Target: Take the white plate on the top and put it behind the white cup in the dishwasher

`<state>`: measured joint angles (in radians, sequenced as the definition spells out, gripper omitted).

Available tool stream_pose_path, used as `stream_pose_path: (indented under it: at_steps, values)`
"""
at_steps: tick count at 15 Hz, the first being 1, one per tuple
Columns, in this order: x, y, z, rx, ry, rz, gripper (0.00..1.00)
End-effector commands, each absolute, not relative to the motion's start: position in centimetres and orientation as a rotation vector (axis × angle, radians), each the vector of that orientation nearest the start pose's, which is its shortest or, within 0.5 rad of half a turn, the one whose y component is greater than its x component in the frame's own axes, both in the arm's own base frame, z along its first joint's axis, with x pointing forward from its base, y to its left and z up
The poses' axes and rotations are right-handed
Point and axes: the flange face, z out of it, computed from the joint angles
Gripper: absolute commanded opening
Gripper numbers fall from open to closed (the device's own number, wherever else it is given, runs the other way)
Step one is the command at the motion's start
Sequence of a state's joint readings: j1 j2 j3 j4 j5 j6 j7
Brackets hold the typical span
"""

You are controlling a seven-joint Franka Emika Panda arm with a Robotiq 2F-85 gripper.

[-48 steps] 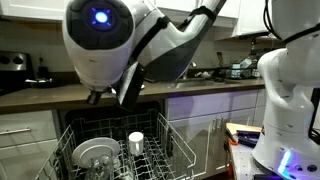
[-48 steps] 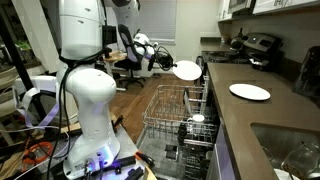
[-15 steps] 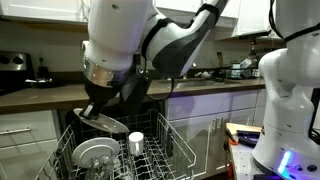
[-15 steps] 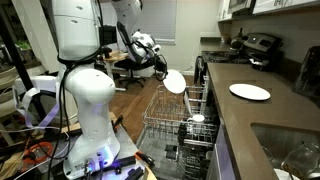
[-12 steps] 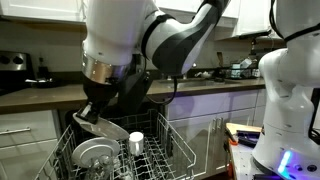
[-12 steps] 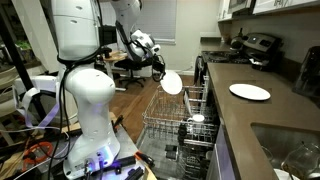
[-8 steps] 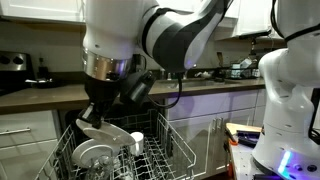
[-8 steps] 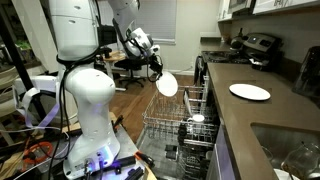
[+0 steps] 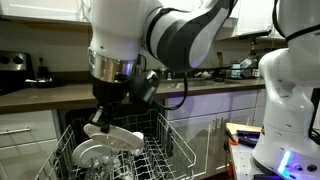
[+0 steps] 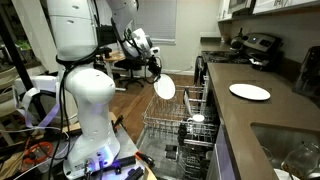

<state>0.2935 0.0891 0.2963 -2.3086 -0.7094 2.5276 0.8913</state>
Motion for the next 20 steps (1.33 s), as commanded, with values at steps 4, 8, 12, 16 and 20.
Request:
stream_pose_path:
  at_steps: [4, 8, 12, 16, 20]
  values:
    - [43.7, 30.0, 32.0, -3.271, -0.421, -0.633, 0.06]
    - [43.7, 30.0, 32.0, -3.271, -0.421, -0.633, 0.06]
    - [43.5, 29.9, 32.0, -3.278, -0.418, -0.615, 0.05]
    - [42.8, 29.6, 31.7, -3.265, -0.417, -0.582, 0.06]
    - [41.7, 29.4, 31.4, -3.226, -0.439, -0.518, 0.06]
